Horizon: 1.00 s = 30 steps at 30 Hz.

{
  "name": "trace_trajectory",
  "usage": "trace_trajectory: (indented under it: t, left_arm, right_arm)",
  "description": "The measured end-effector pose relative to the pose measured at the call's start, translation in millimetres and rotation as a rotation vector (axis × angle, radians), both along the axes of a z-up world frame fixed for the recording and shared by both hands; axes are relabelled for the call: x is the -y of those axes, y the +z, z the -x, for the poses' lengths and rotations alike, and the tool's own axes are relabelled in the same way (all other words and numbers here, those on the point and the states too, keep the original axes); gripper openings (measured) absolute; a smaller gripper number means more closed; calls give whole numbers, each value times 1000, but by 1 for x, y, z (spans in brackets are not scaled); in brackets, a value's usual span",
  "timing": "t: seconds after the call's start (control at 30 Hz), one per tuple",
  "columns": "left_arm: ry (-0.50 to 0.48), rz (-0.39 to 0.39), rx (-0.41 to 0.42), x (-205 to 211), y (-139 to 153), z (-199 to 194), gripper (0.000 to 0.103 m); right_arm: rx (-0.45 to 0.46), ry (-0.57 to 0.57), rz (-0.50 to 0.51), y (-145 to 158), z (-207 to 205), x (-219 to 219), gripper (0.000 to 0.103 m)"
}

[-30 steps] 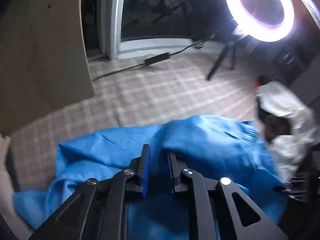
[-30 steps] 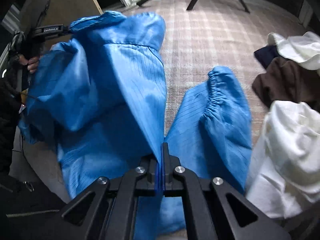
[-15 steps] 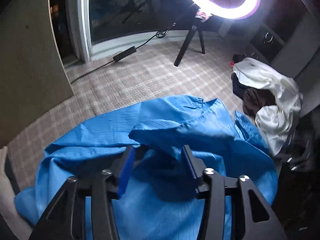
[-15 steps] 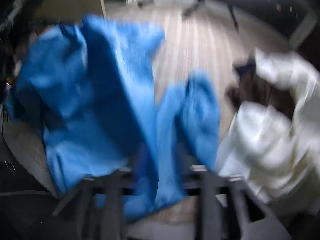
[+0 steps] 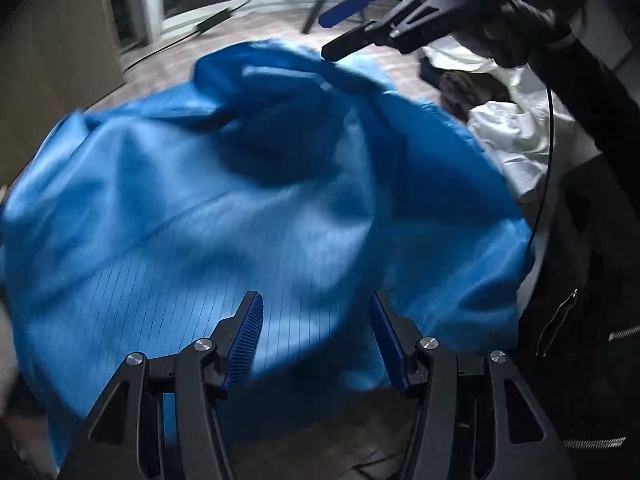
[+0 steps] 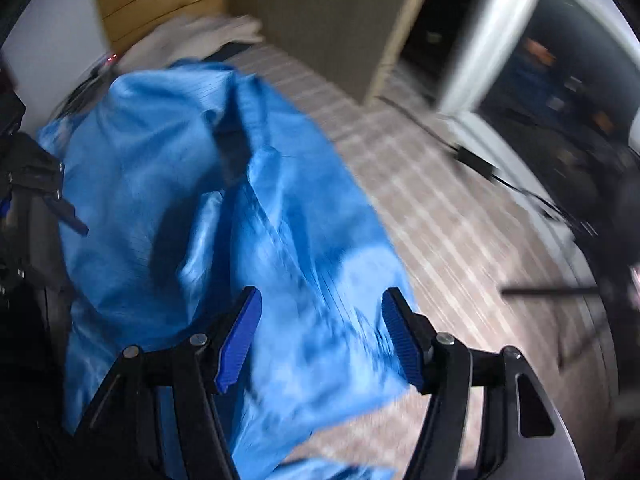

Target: Fold clothes

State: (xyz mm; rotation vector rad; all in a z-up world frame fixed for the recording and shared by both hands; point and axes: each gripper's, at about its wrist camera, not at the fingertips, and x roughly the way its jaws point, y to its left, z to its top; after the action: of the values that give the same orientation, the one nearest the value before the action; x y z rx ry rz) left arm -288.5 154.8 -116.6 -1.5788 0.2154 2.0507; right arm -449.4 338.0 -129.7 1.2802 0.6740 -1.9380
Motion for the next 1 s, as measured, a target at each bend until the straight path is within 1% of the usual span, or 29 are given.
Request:
trace_trajectory:
  t: [0.07, 0.17, 0.27, 0.3, 0.37, 0.4, 0.47, 0.53, 0.63, 0.73, 0.77, 0.83, 0.9, 0.93, 1.0]
  left_arm:
    - [56, -2, 2, 8, 1, -2, 53]
    - [134, -4, -2, 19, 2, -2, 53]
    - [177, 0, -5, 27, 2, -2, 53]
    - [182, 8, -7, 28, 2, -2, 53]
    - [193, 28, -17, 29, 4, -4, 53]
    - [190, 35, -22, 29, 4, -5, 53]
    - [185, 50, -33, 28, 6, -8, 53]
    - [154, 63, -46, 24, 7, -13, 53]
    - [74, 93, -67, 11, 6, -21, 57]
    - [-18, 125, -88, -4, 0, -23, 57]
    - [-31, 129, -91, -7, -3, -22, 57]
    - [-43, 123, -81, -10, -6, -16, 57]
    - [-44, 103, -74, -8, -4, -9, 57]
    - [-36, 93, -77, -6, 0, -6, 57]
    - [-20, 91, -112, 1, 12, 3, 57]
  right_arm:
    - [58, 66, 36, -11, 8, 6, 62]
    - [175, 117, 62, -30, 12, 15, 62]
    - [273, 147, 59, -44, 5, 16, 62]
    - [291, 153, 62, -46, 1, 14, 61]
    - [271, 148, 86, -41, -10, 6, 36]
    - [260, 131, 87, -38, -13, 2, 15]
    - [236, 78, 103, -28, -21, -9, 12]
    - [201, 34, 119, -13, -36, -20, 10]
    - [137, -61, 139, 10, -54, -37, 10]
    - [97, -209, 176, 29, -59, -62, 10]
    - [88, -244, 182, 33, -59, -69, 10]
    - [50, -320, 182, 40, -65, -90, 8]
    - [32, -361, 182, 44, -75, -102, 8]
    - [27, -379, 197, 49, -83, -111, 8]
    - [20, -404, 240, 57, -98, -124, 7]
